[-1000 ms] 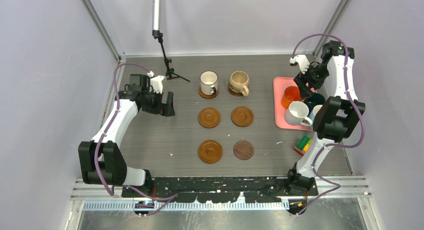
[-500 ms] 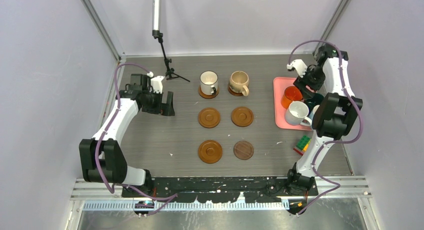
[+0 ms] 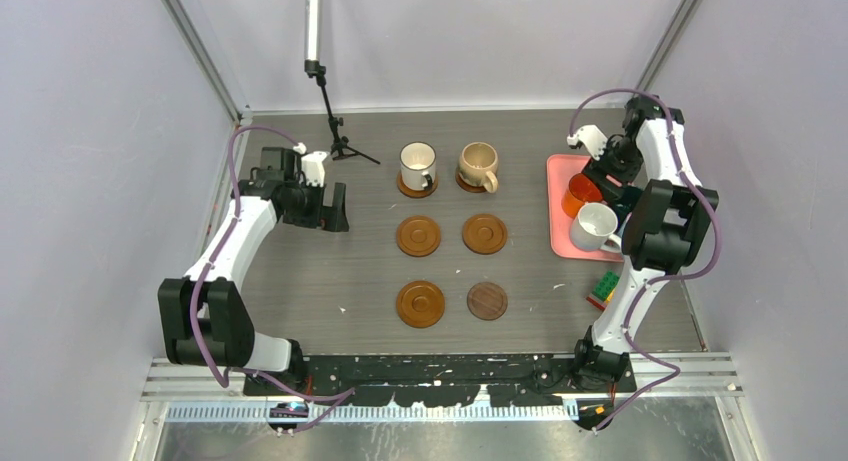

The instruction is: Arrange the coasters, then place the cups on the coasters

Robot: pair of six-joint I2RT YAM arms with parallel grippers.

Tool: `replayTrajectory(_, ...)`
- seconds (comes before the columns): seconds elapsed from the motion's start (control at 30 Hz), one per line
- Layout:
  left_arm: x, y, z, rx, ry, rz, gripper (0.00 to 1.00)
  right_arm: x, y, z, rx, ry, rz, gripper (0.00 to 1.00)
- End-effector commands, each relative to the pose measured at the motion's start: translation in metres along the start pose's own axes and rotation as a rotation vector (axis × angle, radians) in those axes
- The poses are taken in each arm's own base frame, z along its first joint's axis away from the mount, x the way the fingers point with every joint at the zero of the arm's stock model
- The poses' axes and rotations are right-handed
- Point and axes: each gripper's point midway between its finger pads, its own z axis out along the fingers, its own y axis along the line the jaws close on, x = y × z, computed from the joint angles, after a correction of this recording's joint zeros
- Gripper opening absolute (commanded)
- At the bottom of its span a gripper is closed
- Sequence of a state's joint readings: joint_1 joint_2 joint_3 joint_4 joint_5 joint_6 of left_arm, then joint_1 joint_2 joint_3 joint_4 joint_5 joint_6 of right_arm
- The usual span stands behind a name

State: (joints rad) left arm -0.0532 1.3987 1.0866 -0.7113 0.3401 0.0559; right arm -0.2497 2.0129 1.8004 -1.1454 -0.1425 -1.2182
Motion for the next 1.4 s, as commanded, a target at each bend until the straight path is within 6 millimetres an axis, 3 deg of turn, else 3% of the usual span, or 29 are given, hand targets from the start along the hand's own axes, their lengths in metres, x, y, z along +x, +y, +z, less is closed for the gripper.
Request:
replayTrajectory(0.0,-0.014,-0.002,-0.005,-0.002,-0.029,0.009,1.0,-0.002,-0.011,0.002,0.046,0.012,-0.03,0.66)
replayTrajectory(0.23,-0.015,-0.001,-0.005,-0.006,-0.028,0.008,1.0,-0.006,-0.011,0.008,0.035,0.001,-0.009,0.64)
replayTrajectory(0.77,-0.02,0.001,-0.002,-0.007,-0.022,0.006,1.0,-0.032,0.012,0.017,-0.032,-0.076,0.003,0.66)
replayTrajectory(1.37,-0.019,0.004,-0.001,-0.022,-0.009,0.007,1.0,-0.027,0.018,0.042,-0.069,-0.115,-0.035,0.69)
